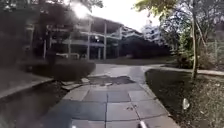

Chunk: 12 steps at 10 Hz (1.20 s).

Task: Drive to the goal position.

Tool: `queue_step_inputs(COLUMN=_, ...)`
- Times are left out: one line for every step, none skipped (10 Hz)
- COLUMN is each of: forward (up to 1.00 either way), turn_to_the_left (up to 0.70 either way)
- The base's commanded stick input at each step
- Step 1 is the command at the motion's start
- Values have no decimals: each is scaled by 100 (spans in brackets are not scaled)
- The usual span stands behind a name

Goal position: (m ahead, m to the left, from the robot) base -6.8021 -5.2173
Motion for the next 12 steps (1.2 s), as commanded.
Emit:
queue_step_inputs(forward=50, turn_to_the_left=0)
queue_step_inputs(forward=50, turn_to_the_left=0)
queue_step_inputs(forward=50, turn_to_the_left=0)
queue_step_inputs(forward=50, turn_to_the_left=0)
queue_step_inputs(forward=50, turn_to_the_left=0)
queue_step_inputs(forward=50, turn_to_the_left=0)
queue_step_inputs(forward=50, turn_to_the_left=0)
queue_step_inputs(forward=50, turn_to_the_left=0)
queue_step_inputs(forward=50, turn_to_the_left=0)
queue_step_inputs(forward=50, turn_to_the_left=0)
queue_step_inputs(forward=50, turn_to_the_left=0)
queue_step_inputs(forward=50, turn_to_the_left=0)
